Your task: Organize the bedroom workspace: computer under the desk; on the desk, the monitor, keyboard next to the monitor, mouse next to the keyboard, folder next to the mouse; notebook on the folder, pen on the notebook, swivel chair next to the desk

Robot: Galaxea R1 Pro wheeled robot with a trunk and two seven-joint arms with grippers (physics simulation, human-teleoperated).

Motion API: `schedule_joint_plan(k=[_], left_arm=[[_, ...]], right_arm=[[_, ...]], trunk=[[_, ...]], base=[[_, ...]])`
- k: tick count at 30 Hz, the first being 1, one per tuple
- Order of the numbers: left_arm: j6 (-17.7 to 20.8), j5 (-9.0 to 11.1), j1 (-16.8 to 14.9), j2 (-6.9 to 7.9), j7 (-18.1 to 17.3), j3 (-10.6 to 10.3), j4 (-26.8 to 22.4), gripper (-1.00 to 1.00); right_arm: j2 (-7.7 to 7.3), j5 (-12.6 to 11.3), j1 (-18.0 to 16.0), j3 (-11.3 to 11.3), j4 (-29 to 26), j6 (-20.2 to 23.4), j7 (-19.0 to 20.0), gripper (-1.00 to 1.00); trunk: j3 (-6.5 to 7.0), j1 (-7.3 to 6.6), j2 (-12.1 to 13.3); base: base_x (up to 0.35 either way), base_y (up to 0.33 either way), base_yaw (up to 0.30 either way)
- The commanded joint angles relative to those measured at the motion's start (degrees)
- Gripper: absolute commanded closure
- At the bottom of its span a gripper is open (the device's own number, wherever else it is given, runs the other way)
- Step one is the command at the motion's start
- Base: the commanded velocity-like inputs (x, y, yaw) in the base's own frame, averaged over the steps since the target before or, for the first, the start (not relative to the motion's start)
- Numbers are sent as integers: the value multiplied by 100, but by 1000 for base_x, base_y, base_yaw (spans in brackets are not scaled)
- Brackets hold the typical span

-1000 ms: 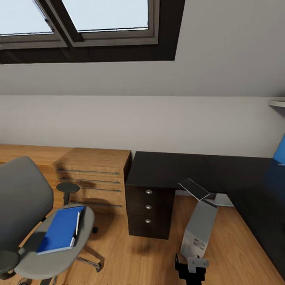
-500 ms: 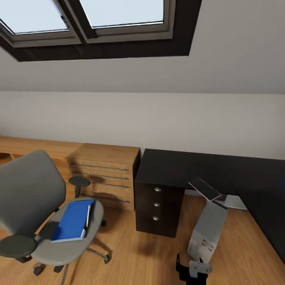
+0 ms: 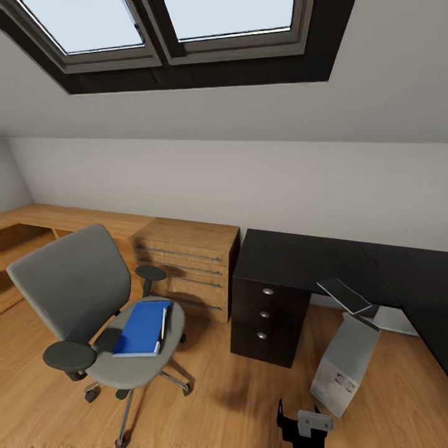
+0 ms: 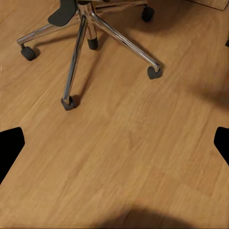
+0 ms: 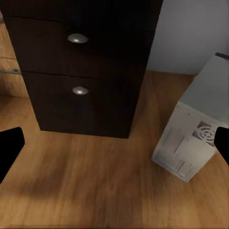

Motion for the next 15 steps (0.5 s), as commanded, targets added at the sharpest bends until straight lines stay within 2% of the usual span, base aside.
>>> schedule_joint_plan(k=[1, 9, 15], left_arm=[[-10, 11, -5, 0, 50, -36, 2, -100], [-11, 5, -5, 0, 50, 166, 2, -100], [-11, 2, -5, 0, 49, 204, 1, -100]], right_arm=[[1, 57, -4, 8, 4, 0, -60, -100], [6, 64, -4, 17, 6, 0, -59, -100], [5, 64, -4, 17, 6, 2, -60, -100]], trunk=[[-12, 0, -4], [-46, 0, -4], [-69, 0, -4]], base=[[-2, 1, 218], [0, 0, 242], [0, 0, 251]])
